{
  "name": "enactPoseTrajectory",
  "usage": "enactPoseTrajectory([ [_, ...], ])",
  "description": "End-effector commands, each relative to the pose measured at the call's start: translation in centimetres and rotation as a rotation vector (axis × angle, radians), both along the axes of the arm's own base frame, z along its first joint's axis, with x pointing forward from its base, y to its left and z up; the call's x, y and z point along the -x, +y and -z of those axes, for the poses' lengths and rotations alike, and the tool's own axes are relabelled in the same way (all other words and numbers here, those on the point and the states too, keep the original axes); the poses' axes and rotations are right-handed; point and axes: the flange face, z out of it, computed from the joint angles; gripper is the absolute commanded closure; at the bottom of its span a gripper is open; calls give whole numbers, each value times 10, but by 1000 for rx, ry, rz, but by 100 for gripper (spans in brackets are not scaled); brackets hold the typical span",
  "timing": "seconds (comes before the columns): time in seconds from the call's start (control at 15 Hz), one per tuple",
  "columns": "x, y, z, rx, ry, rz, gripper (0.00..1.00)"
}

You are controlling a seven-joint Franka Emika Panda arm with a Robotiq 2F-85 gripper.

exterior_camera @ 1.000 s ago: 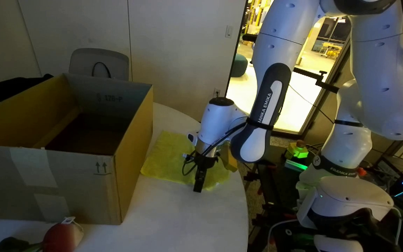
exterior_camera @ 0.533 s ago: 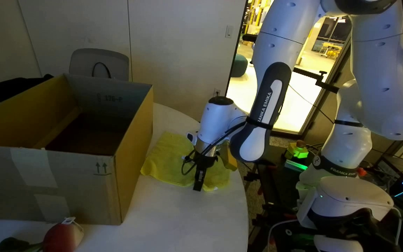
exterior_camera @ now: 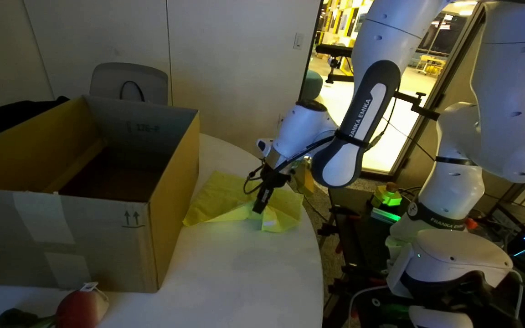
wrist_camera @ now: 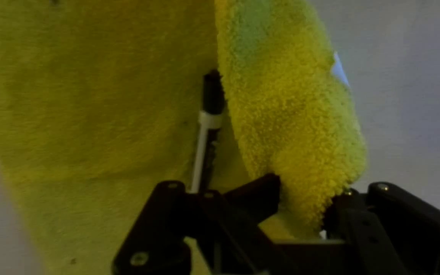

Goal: Put the marker on the towel then fold it inside.

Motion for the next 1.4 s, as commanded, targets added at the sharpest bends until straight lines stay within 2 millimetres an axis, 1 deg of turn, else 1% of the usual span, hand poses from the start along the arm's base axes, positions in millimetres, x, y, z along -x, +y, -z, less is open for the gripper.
enactPoseTrajectory([
  [0.0,26,-58,-30,19,-108,167,100],
  [0.13,33,-93,-26,35,-126,289,100],
  [0.27,38,-120,-13,63,-128,406,100],
  [0.33,40,-129,-6,72,-122,465,100],
  [0.47,43,-140,5,77,-99,558,99],
  [0.53,44,-140,10,67,-84,590,82],
  [0.6,46,-141,14,63,-79,619,73],
  [0.73,48,-138,17,62,-73,654,59],
  [0.8,50,-135,18,65,-77,665,50],
  [0.93,52,-129,16,65,-86,675,37],
  [1.13,55,-113,6,65,-114,633,13],
  [1.27,56,-99,-5,57,-143,578,1],
  [1.33,37,-93,-4,62,-164,548,0],
])
